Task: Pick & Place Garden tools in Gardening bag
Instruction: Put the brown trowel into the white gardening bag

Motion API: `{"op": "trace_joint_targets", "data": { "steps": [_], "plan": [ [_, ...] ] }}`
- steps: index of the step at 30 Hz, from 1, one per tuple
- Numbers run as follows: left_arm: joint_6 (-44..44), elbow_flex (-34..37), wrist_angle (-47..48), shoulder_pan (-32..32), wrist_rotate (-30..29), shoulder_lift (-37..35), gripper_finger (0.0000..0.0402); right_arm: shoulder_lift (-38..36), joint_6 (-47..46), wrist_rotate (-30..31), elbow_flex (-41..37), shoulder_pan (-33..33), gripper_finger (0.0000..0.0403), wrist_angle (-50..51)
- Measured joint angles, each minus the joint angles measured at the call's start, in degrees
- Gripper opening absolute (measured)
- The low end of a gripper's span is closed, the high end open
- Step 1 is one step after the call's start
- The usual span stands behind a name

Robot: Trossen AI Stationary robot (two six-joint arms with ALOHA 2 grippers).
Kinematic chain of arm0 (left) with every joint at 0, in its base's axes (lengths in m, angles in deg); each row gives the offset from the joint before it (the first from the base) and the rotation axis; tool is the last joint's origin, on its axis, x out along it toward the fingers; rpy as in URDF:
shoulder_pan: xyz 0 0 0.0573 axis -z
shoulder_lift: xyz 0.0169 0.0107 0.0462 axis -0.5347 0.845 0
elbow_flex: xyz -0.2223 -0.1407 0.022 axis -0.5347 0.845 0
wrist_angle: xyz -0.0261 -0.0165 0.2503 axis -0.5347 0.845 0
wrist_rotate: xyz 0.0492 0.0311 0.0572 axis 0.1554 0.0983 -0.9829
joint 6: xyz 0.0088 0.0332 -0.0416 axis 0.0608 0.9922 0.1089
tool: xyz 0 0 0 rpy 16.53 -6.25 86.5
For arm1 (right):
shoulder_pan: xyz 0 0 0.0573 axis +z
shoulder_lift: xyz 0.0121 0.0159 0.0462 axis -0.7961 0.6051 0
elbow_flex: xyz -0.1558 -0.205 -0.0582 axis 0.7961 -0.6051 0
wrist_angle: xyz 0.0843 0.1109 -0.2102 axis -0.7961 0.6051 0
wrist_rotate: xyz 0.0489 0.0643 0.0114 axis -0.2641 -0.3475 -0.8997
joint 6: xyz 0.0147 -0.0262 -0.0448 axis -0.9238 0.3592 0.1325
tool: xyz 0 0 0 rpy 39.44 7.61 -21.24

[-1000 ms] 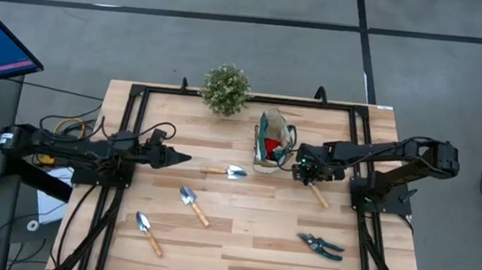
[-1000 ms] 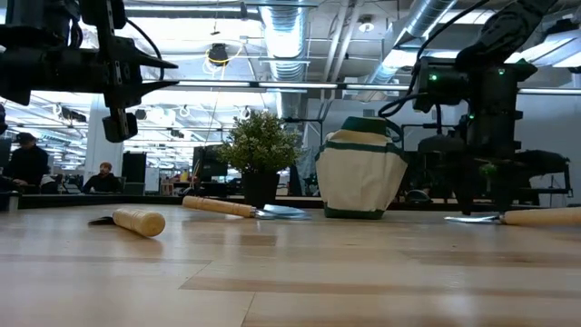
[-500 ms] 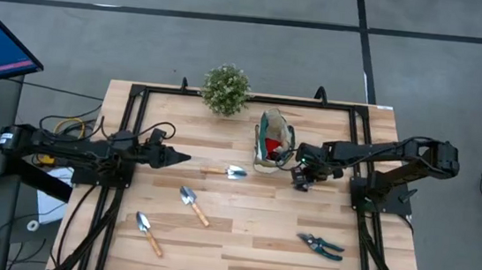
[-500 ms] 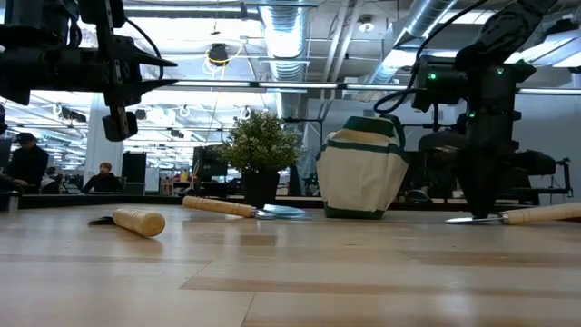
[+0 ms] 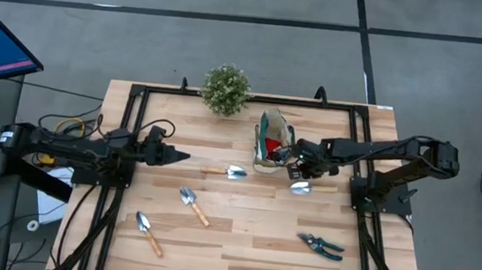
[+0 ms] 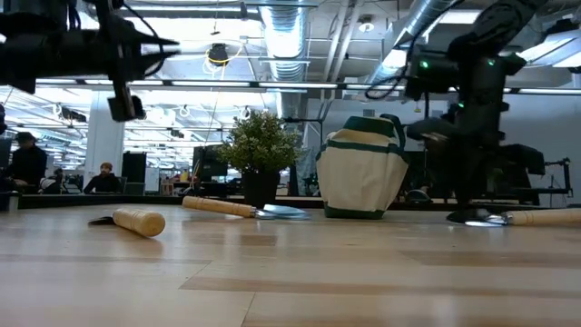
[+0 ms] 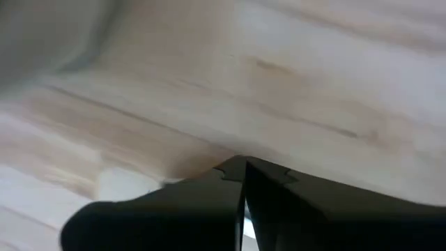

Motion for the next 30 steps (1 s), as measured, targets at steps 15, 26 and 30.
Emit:
{"op": "trace_joint_targets", "data": {
  "steps": [15, 26, 30],
  "plan": [
    [6.21, -22.83, 33.97, 5.93, 3.74, 21.31, 0.0002, -0.02, 6.33, 9.99, 19.93, 6.20, 0.0000, 21.05],
    [32.62, -40.12, 43.52, 4.63, 4.93, 36.22, 0.0050, -0.04, 3.25, 12.26, 30.24, 15.72, 0.0000, 29.78],
    [44.72, -43.68, 45.87, 3.12, 6.70, 37.48, 0.0104, -0.04, 1.52, 12.35, 32.20, 18.92, 0.0000, 30.53]
  ]
}}
